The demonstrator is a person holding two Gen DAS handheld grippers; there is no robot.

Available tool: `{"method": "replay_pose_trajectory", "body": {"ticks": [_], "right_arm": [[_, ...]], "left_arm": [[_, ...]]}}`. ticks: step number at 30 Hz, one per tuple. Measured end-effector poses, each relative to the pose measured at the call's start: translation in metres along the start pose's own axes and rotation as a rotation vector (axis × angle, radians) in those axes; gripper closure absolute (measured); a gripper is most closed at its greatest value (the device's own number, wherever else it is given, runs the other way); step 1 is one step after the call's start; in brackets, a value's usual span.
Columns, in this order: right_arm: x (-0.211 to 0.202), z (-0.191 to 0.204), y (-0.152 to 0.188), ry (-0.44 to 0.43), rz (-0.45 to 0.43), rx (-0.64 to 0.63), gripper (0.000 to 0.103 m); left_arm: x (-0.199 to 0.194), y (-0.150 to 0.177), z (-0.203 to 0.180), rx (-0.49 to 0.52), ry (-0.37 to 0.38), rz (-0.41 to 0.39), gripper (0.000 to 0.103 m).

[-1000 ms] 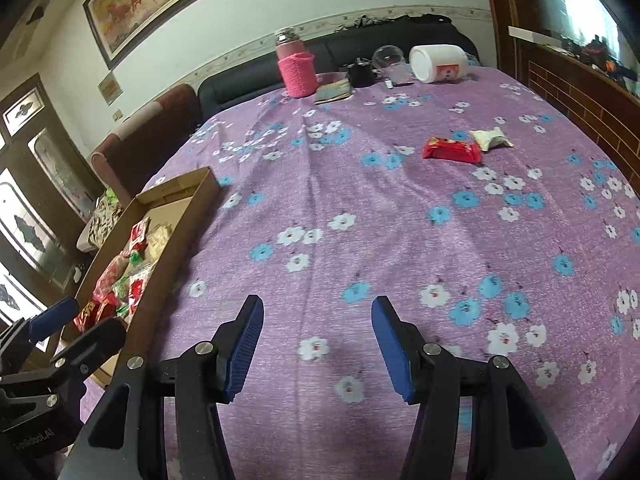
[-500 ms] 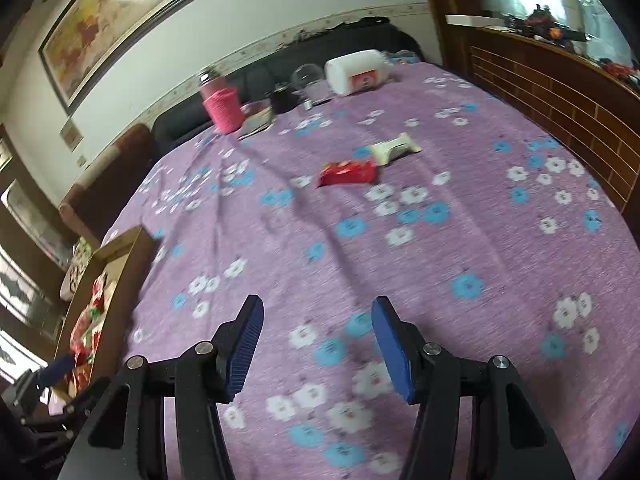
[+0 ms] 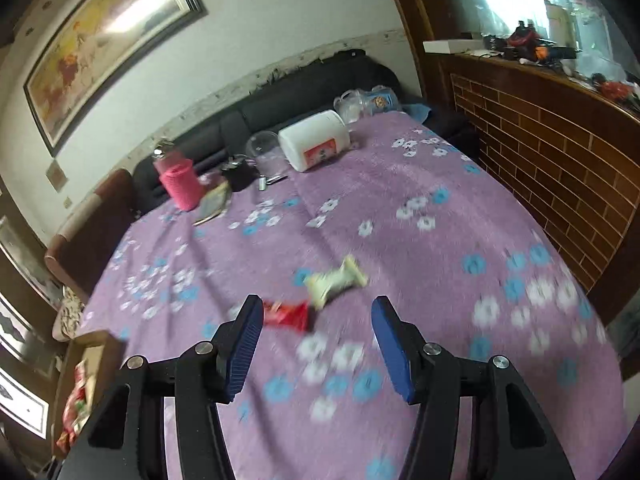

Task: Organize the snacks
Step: 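Grasp the red candy with the left gripper while the right grasps the pale green candy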

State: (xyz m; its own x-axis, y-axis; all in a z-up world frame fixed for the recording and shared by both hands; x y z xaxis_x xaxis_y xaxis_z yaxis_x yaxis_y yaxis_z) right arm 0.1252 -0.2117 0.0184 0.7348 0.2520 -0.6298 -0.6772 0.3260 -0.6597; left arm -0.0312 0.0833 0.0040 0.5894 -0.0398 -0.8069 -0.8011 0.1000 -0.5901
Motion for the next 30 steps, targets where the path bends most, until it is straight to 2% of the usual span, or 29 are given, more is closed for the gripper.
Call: {"method": "replay_pose_trajectory", "body": {"ticks": [5,9,11,12,13,14,17,20,25,27,30], "right_arm": [[0.063,-0.015,-0.010,0.064,0.109,0.034,0.043],[0.099,-0.022,-0.014,0.159,0.165,0.034,0.043],[0.112,-0.022,-0.011,0.196,0.192,0.029,0.050],[0.115,-0.021,-0.011,0.202,0.197,0.026,0.057],[0.116,-0.017,-0.010,0.204,0.194,0.014,0.071],[0.117,-0.012,-0.006,0.174,0.207,0.014,0.078],[0.118,0.010,0.006,0.097,0.240,-0.029,0.087],[0.112,0.033,0.025,-0.009,0.293,-0.049,0.088],[0.078,0.069,0.076,-0.197,0.436,-0.090,0.088],[0.058,0.074,0.083,-0.213,0.428,-0.122,0.088],[0.046,0.066,0.079,-0.166,0.382,-0.146,0.087]], "left_arm": [[0.003,-0.001,0.005,-0.026,0.016,0.011,0.015],[0.003,-0.002,0.010,-0.038,0.022,0.009,0.015],[0.001,-0.002,0.011,-0.039,0.033,0.004,0.015],[0.001,-0.001,0.011,-0.039,0.041,0.002,0.015],[0.000,-0.001,0.011,-0.041,0.048,0.000,0.015],[0.000,-0.001,0.011,-0.048,0.058,0.000,0.015],[0.002,0.000,0.011,-0.074,0.097,0.006,0.015],[0.003,0.002,0.010,-0.080,0.117,0.014,0.015],[-0.003,0.001,0.014,-0.080,0.124,-0.008,0.015],[-0.004,0.000,0.015,-0.089,0.132,-0.014,0.015],[-0.001,0.001,0.011,-0.100,0.154,0.004,0.015]]}}
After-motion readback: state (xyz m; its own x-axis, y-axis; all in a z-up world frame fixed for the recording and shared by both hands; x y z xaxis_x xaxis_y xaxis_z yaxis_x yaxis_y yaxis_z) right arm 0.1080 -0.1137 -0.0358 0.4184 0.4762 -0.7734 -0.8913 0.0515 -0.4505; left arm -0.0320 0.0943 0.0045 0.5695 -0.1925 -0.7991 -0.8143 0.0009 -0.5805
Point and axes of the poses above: each gripper's, at about its wrist camera, not at the fingertips, and x roughly the way its jaws point, z to its left, y to its underside, the point moved 9 cm from there along x, roughly the way its jaws point, and after that the axes turned 7 degrees about -y, right-handed, at the moved point
